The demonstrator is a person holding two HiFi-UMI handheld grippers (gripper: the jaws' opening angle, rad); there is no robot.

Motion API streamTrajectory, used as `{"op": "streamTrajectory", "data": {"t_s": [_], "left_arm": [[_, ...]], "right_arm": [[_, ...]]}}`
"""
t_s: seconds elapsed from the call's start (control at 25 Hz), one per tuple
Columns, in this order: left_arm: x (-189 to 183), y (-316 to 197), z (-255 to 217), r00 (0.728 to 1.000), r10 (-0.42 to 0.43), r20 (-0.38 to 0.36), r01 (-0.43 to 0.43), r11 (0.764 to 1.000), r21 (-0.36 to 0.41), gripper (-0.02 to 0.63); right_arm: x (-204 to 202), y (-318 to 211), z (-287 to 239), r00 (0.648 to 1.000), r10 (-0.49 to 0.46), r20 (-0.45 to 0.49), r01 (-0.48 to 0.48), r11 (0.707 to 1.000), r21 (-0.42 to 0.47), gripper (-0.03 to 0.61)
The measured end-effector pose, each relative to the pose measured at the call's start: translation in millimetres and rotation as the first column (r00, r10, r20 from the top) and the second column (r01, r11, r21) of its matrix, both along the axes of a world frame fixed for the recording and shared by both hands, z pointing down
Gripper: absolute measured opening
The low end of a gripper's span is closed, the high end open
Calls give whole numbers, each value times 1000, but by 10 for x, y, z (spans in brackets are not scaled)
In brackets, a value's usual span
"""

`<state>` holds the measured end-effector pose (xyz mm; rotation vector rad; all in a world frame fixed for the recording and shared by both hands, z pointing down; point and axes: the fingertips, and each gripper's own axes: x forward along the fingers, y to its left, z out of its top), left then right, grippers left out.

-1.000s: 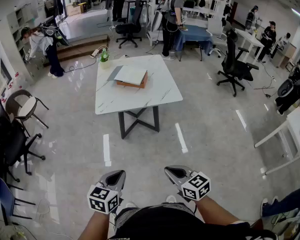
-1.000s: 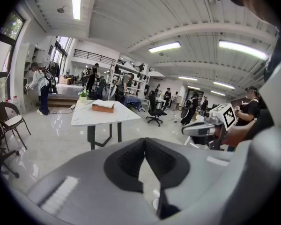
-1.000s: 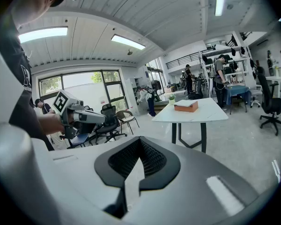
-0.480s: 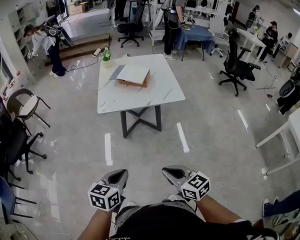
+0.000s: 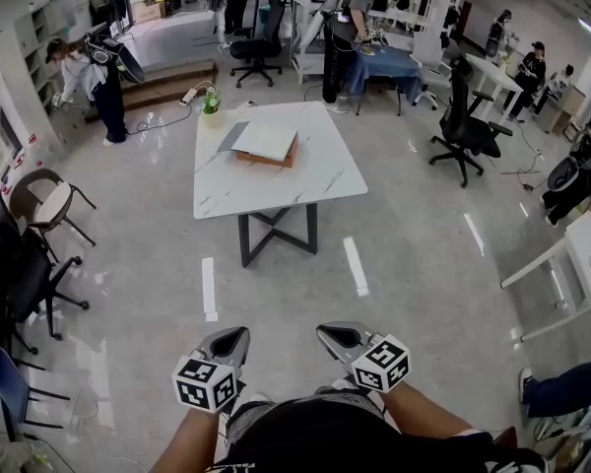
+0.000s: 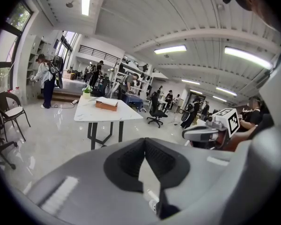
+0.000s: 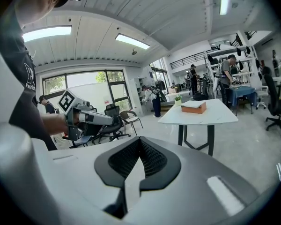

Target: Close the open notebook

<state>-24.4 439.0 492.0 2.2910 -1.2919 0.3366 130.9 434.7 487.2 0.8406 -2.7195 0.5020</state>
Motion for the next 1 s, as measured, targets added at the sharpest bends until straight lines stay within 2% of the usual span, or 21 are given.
{"op": "streamTrajectory", "data": {"t_s": [0.4,0.8,1.0], "left_arm": [[-325,77,52,999,52,11,-52,999,1,58],[-823,270,236,996,85,6,-85,996,-38,58],[-856,255,296,995,98,-12,-98,994,-46,58]], "right_arm": [[-465,165,2,1000,23,3,-23,1000,-5,-6],[-955,391,128,998,55,-7,-55,998,-38,-6],[-1029,335,139,998,62,-19,-63,997,-52,-6]]}}
